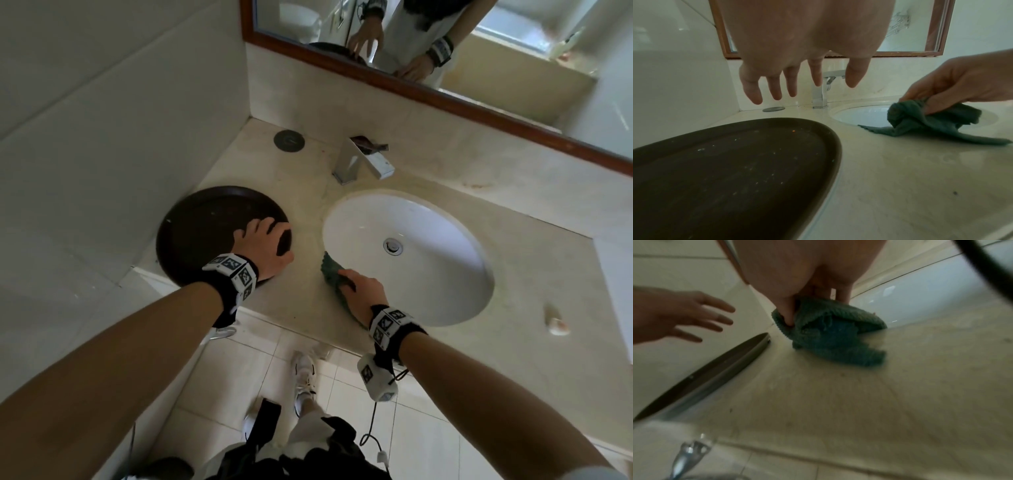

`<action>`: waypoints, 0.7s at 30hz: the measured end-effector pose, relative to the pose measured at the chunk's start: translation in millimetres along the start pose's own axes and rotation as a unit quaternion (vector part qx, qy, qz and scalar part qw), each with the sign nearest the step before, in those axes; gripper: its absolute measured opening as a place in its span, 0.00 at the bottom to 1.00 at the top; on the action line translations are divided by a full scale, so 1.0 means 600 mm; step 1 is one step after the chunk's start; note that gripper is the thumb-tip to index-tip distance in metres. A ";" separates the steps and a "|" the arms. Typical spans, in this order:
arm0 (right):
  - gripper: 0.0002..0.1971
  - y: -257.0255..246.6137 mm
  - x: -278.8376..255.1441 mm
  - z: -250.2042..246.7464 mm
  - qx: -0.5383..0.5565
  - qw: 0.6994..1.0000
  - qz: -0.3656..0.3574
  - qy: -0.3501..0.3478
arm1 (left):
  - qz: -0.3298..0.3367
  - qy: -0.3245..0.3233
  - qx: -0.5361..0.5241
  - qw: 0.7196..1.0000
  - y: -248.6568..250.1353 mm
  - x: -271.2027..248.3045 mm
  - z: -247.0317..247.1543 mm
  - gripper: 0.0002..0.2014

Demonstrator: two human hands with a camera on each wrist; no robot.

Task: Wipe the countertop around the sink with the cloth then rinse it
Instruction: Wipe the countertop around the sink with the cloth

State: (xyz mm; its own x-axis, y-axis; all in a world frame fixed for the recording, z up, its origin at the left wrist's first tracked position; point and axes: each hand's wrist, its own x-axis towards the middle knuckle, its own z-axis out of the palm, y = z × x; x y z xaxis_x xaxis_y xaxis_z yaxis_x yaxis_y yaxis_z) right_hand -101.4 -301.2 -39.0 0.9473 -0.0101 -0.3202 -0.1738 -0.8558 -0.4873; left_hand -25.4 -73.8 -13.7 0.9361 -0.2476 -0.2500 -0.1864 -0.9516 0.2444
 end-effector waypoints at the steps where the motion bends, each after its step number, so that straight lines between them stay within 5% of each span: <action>1: 0.17 0.000 0.003 -0.008 0.026 0.999 0.014 0.016 | 0.008 -0.002 -0.004 1.000 0.006 0.004 -0.002 0.31; 11: 0.17 0.042 0.088 -0.134 0.157 0.982 0.064 0.078 | 0.066 -0.031 -0.038 0.997 0.122 0.083 -0.019 0.32; 21: 0.15 0.127 0.181 -0.239 0.222 0.972 0.043 0.068 | 0.023 -0.014 -0.133 0.991 0.233 0.178 -0.047 0.32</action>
State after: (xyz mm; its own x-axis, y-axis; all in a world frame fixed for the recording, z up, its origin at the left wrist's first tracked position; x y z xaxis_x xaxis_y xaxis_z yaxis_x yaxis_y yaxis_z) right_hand 26.8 -441.4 5.7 0.9456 -0.1662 -0.2795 -0.3244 -0.5416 -0.7755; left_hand 56.8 -228.0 19.8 0.9192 -0.2985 -0.2568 -0.1406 -0.8580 0.4940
